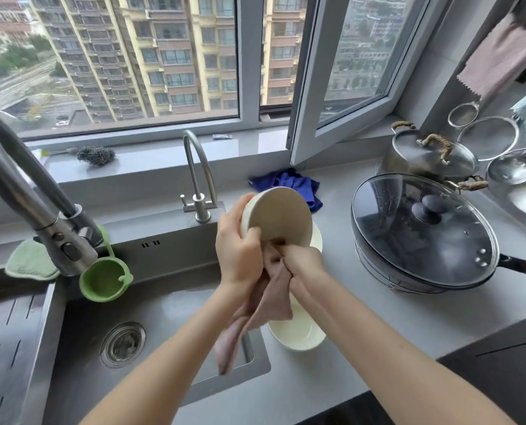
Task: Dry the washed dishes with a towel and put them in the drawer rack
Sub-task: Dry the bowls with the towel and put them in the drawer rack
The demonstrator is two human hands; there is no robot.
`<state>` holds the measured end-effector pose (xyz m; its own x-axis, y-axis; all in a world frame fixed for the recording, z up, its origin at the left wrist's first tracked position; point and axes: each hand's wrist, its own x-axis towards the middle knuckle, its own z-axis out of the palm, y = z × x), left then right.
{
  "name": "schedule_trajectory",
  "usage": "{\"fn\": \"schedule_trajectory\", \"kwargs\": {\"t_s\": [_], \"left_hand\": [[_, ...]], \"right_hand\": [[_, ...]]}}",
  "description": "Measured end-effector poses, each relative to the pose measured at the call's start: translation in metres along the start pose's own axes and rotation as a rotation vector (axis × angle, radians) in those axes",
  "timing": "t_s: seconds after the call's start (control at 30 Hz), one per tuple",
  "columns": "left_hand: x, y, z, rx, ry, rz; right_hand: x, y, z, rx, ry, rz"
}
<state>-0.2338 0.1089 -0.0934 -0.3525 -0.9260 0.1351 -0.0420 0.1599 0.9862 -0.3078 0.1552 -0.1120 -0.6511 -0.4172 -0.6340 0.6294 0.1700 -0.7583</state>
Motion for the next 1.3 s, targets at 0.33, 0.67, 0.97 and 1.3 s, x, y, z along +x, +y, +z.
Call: {"fn": "schedule_trajectory", "kwargs": {"t_s": [0.33, 0.67, 0.97, 1.3], "left_hand": [[0.002, 0.011, 0.011, -0.533, -0.273, -0.947], [-0.003, 0.026, 0.034, -0.224, -0.722, -0.873], [-0.028, 0.046, 0.059, -0.182, -0.567, -0.781], [-0.115, 0.063, 0.129, -0.213, -0.364, -0.741]], "right_hand": [[-0.050, 0.003, -0.069, -0.391, 0.091, -1.036], [-0.021, -0.090, -0.095, -0.008, -0.427, -0.633], [-0.027, -0.142, -0.155, -0.172, 0.066, -1.084], [-0.073, -0.111, -0.195, -0.230, 0.124, -1.457]]}}
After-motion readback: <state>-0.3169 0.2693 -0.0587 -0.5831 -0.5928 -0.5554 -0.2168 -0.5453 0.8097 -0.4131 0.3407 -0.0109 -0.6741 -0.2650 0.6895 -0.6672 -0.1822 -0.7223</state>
